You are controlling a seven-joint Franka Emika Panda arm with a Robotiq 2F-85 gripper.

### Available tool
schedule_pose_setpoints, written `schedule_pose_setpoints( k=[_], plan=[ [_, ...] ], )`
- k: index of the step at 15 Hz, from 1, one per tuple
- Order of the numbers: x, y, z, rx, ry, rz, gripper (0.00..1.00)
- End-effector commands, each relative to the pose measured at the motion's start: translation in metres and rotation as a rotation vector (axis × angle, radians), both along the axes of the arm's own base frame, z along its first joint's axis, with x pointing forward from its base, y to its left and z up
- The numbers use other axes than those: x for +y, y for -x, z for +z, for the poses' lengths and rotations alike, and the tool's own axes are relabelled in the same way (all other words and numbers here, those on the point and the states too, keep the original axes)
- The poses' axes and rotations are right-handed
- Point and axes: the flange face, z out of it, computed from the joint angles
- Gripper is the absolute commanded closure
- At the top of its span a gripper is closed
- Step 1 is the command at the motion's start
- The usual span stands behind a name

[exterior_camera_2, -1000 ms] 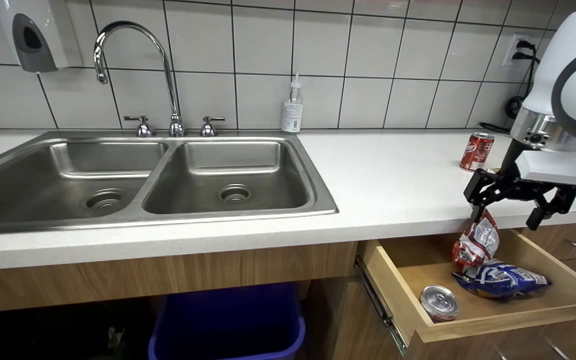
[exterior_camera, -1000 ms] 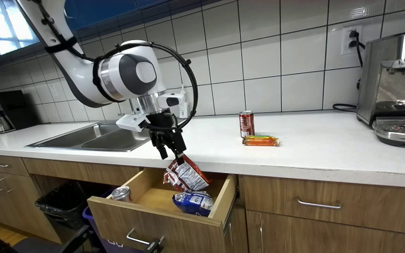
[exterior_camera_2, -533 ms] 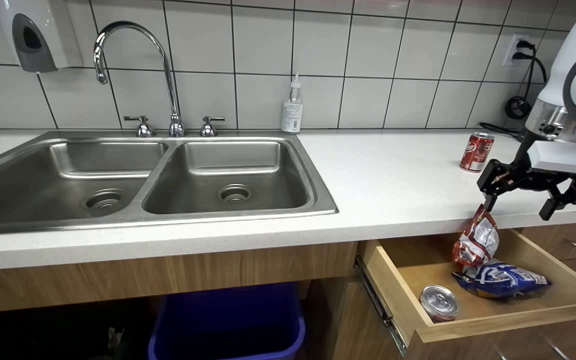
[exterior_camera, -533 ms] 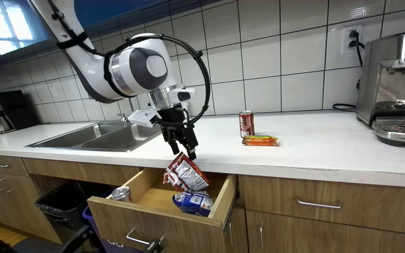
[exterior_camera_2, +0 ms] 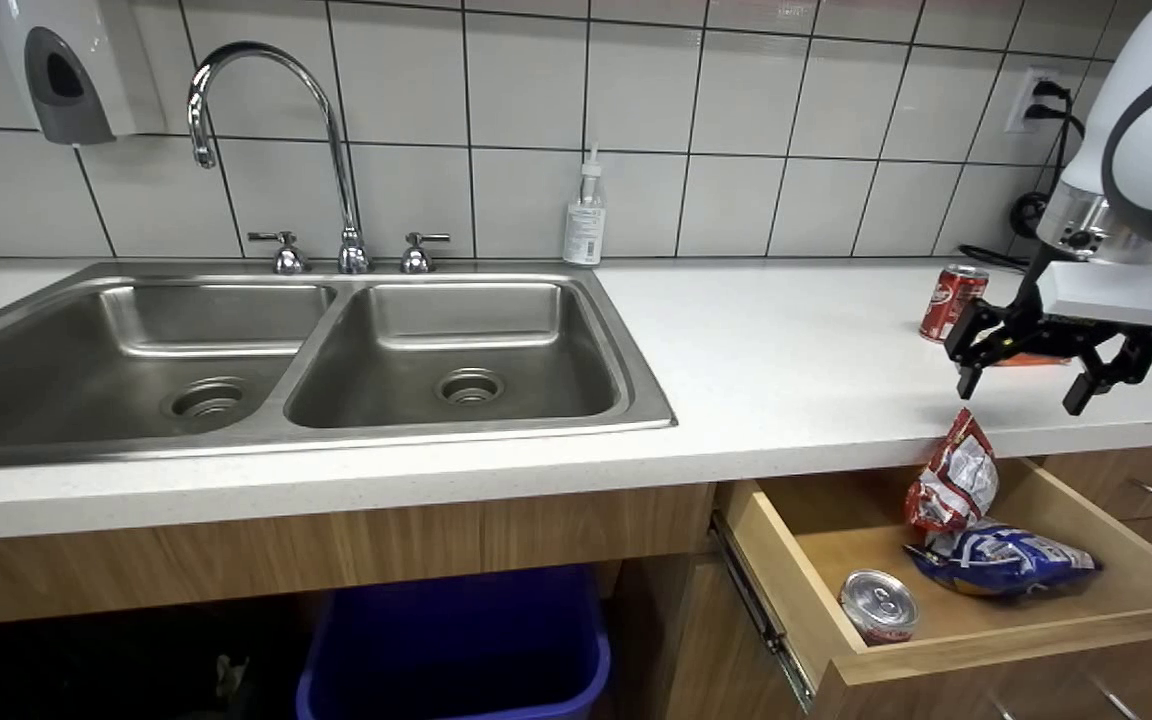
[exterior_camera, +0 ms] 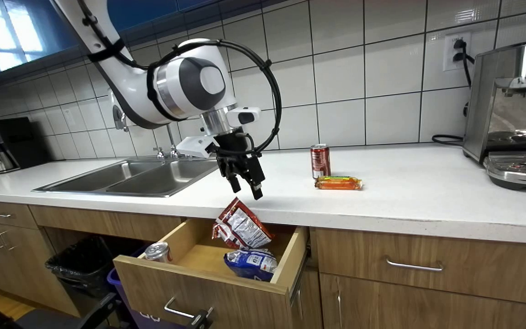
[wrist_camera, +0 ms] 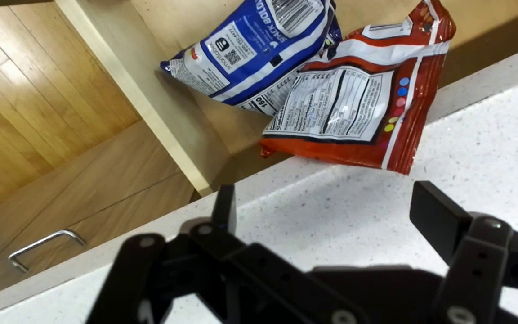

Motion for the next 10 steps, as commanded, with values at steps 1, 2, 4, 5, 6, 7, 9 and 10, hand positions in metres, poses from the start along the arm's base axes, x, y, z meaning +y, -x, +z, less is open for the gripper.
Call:
schedule_pose_setpoints(
  k=[1,2,4,5,6,7,9,10],
  plan=[
    [-0.004,-0.012,-0.003,0.033,0.014,0.005,0.00],
    [-0.004,-0.013,-0.006,0.040,0.016,0.005,0.00],
    [-0.004,-0.014,-0.010,0.051,0.019,0.005,0.00],
    [-0.004,-0.014,-0.012,0.056,0.019,0.006,0.00],
    [-0.003,-0.015,-0.014,0.060,0.020,0.005,0.00],
    [-0.003,-0.015,-0.016,0.064,0.021,0.006,0.00],
    [-0.003,-0.015,-0.018,0.072,0.021,0.005,0.00],
    [-0.003,-0.014,-0.019,0.075,0.021,0.004,0.00]
  ],
)
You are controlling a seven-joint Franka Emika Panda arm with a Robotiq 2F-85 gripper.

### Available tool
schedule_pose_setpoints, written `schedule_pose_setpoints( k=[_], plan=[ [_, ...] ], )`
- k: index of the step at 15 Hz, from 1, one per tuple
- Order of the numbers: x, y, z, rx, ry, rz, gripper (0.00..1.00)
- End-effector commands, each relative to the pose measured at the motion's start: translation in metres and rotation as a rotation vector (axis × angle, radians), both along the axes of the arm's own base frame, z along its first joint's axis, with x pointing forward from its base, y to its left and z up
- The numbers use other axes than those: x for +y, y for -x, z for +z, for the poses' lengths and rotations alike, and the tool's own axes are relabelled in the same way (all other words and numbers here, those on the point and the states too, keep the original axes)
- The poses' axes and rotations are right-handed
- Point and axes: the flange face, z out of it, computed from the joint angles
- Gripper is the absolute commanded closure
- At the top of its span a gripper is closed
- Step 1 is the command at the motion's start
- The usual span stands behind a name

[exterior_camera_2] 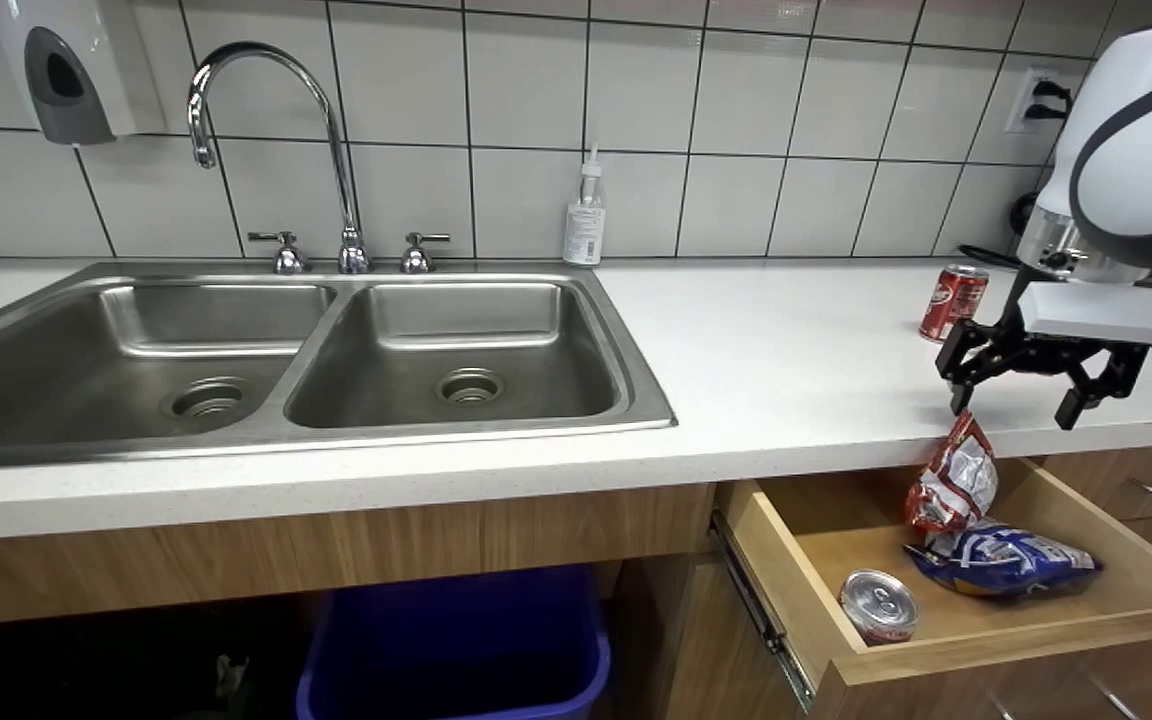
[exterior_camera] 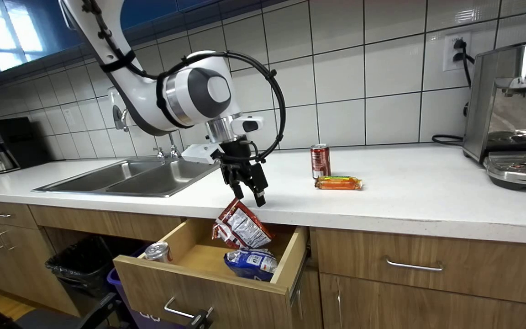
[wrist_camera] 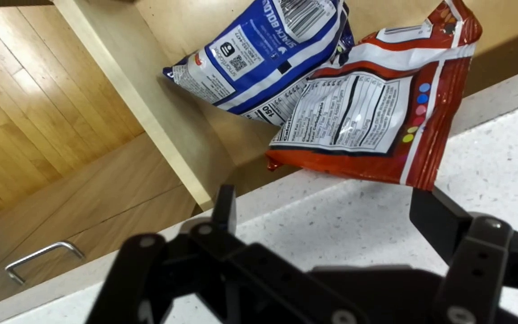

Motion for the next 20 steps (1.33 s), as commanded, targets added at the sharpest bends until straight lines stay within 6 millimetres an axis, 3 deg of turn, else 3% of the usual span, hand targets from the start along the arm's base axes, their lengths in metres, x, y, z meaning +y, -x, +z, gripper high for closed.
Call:
schedule_pose_setpoints(
  k=[1,20],
  plan=[
    [0.000,-0.004,0.001,0.027,0.012,0.003,0.00],
    [0.008,0.047,-0.013,0.100,0.070,0.018,0.00]
  ],
)
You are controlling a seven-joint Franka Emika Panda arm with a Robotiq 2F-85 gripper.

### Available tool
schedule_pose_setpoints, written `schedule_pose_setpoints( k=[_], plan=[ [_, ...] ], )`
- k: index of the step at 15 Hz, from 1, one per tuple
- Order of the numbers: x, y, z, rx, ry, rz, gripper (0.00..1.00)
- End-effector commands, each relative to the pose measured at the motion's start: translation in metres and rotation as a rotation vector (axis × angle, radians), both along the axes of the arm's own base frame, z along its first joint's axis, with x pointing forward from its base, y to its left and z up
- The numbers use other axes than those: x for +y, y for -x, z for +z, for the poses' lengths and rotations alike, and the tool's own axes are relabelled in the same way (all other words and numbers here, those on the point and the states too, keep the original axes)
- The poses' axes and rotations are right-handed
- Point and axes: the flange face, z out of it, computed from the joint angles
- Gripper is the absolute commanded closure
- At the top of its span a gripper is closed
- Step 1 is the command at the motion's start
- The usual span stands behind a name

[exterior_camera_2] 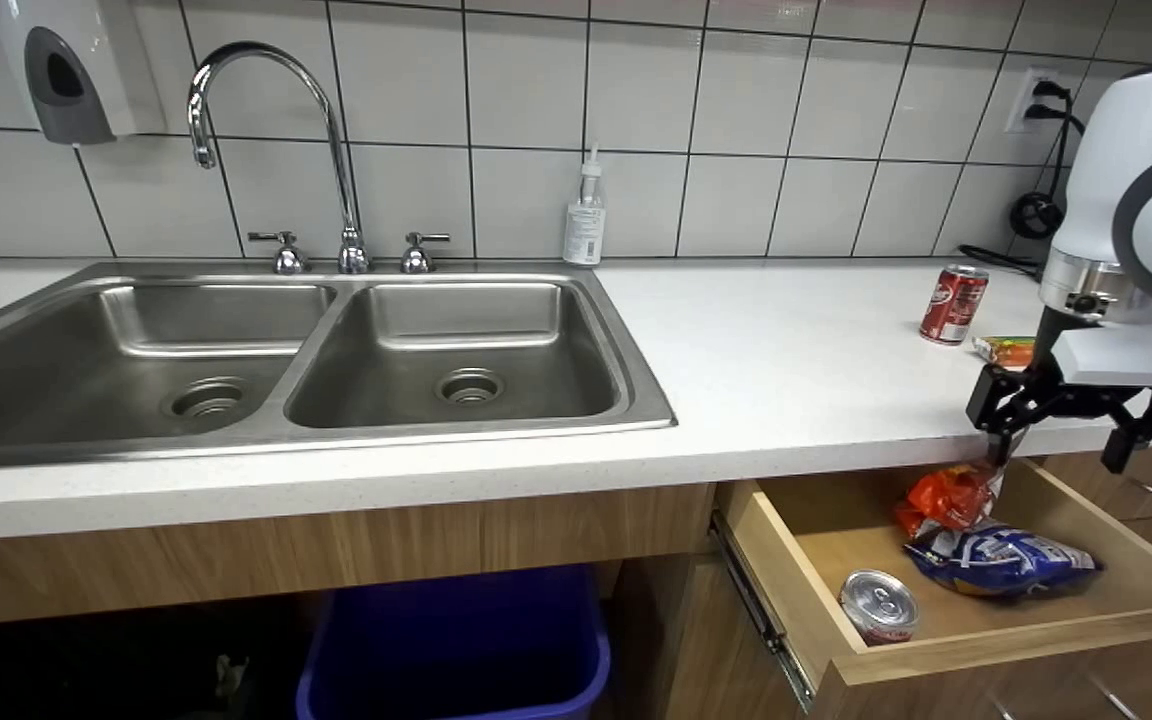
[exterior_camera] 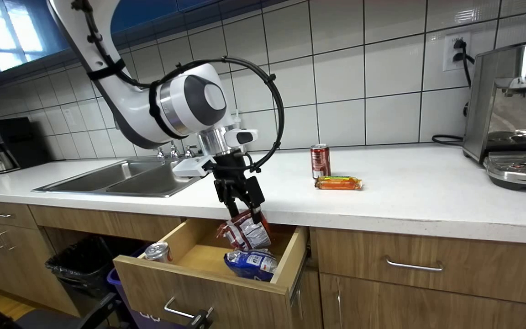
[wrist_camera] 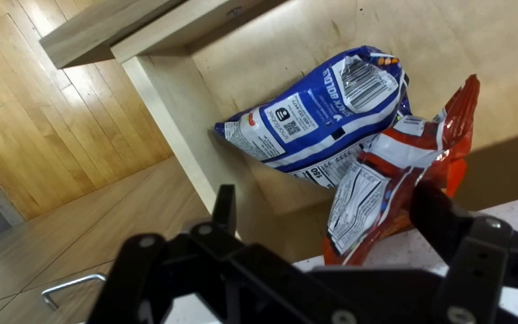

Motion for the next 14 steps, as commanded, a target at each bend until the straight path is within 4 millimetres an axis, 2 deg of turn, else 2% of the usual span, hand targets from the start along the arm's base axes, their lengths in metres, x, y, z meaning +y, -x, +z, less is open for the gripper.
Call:
schedule_pose_setpoints(
  k=[1,8,14],
  plan=[
    [0.007,0.013,0.010,0.004,0.016,-0.012,0.00],
    [0.004,0.024,0.009,0.012,0.030,-0.030,0.00],
    [-0.019,0.030,0.010,0.020,0.050,-0.071,0.00]
  ],
)
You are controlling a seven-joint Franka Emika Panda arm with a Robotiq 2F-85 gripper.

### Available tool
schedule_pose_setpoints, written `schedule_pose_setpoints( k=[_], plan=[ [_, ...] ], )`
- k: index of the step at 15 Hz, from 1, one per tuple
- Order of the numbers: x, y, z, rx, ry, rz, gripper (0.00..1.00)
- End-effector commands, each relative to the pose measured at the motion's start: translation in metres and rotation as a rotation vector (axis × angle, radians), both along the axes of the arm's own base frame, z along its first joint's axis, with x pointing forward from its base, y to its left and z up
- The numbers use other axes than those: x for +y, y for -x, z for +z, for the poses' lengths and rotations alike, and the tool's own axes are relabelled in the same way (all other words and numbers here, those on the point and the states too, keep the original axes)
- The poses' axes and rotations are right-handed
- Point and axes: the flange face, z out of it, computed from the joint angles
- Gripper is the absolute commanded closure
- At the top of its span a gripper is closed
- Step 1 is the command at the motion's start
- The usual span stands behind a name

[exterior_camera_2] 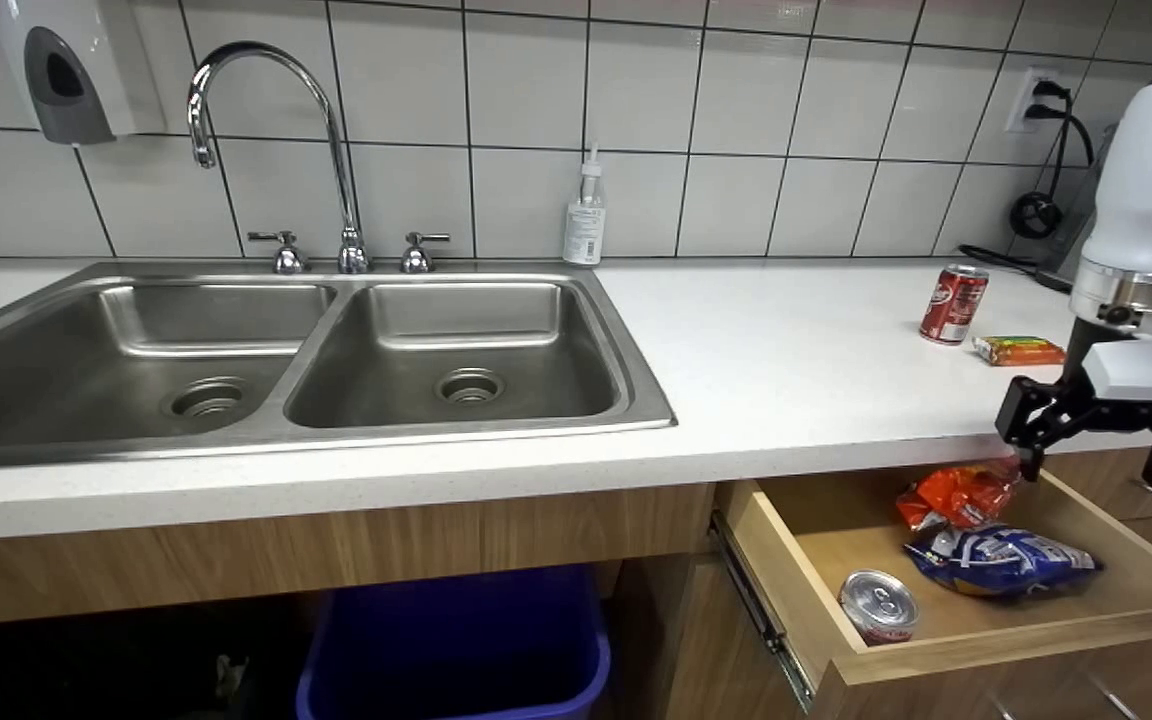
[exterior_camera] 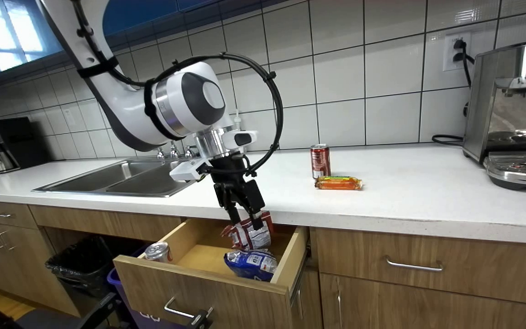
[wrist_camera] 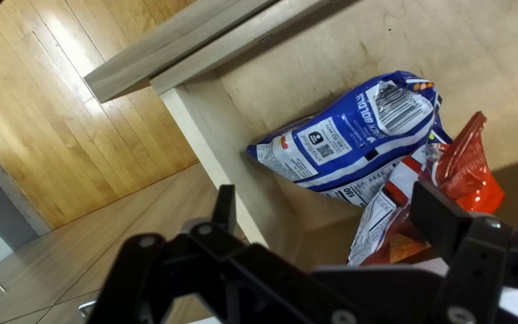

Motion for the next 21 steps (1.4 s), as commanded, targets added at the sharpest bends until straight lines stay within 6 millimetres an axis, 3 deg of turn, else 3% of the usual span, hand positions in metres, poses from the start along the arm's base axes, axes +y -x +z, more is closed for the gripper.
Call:
schedule_pose_setpoints(
  k=[1,8,21],
  plan=[
    [-0.015,0.010,0.010,0.008,0.027,-0.034,0.00],
    [-0.032,0.011,0.010,0.029,0.040,-0.052,0.00],
    [-0.030,-0.002,0.023,0.010,0.045,-0.024,0.00]
  ],
)
